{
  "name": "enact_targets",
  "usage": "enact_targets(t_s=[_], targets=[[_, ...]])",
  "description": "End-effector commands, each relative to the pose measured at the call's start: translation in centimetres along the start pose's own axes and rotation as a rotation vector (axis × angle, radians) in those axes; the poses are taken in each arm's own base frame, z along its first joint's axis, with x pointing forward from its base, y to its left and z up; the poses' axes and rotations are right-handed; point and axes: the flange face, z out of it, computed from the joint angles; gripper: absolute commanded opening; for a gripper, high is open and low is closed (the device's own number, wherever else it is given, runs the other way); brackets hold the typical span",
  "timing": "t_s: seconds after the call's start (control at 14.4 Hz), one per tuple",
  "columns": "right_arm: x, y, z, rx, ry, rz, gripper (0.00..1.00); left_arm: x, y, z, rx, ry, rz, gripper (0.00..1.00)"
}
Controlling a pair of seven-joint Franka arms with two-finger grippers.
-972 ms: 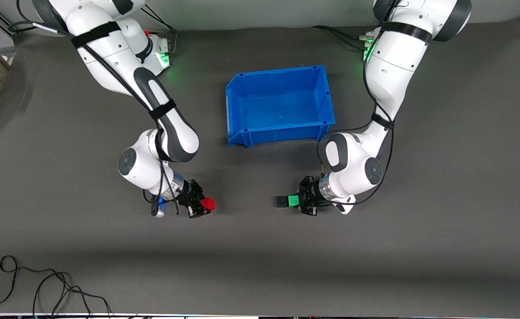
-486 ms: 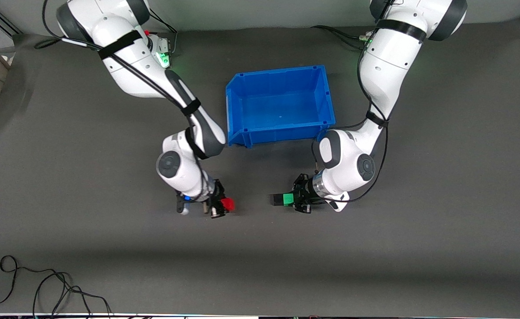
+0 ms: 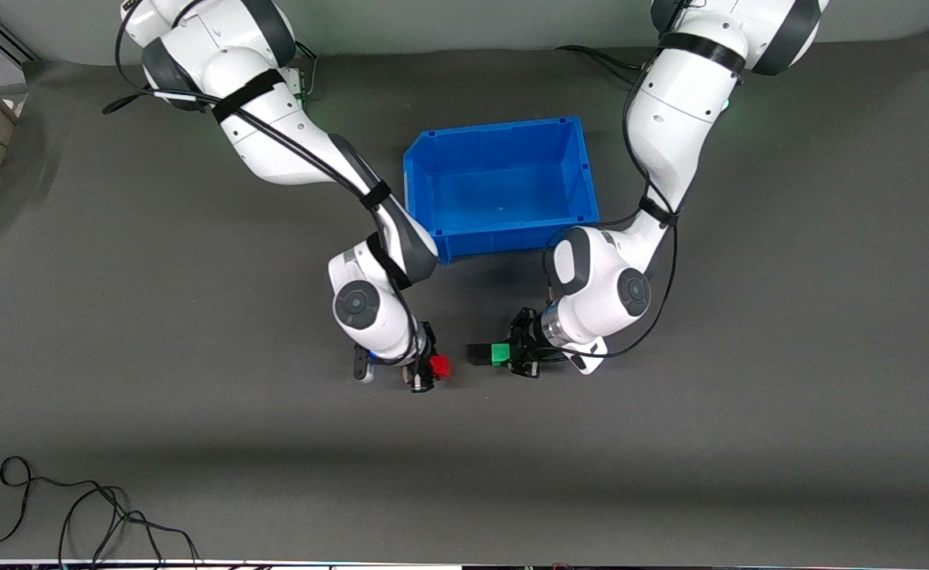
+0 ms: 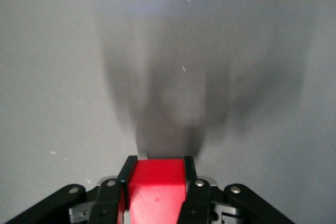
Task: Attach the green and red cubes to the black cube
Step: 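Press the red and green cubes against the black cube, open both grippers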
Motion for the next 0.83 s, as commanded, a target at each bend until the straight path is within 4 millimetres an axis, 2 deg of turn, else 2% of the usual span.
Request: enact_targets(t_s=[0.0,0.07,0.14,0.28,0.56,0.69,0.76], targets=[[-2.5,0.9,0.5,0.004,0.026,0.017,0.0,-0.9,0.3,0.7,-0.019,-0.002,-0.006,0.55],[-2.9,1.3,0.7,0.001,0.029,0.022,0.0,-0.8,0.4,0.7,-0.019,0.002,0.001,0.86],[-3.2,1.5,0.7,0.004,0.035,0.015,0.0,-1.0,0.5,0.5,-0.021,0.001,0.007,1.0],[-3.8,2.1,1.1,0.006,0.045,0.013,0.0,-0.7,1.5,-0.9,-0.026,0.0,0.017,1.0],[-4.3,2.2,1.1,0.005,0.049,0.005,0.0,3.5,4.5,-5.0,0.003,0.045,0.045,1.0],[-4.3,2.2,1.2,0.005,0.049,0.002,0.0,6.5,6.3,-8.4,0.025,0.054,0.054,1.0],[-4.1,1.8,0.9,0.009,0.045,0.008,0.43,7.6,7.0,-10.2,0.043,0.041,0.074,1.0]])
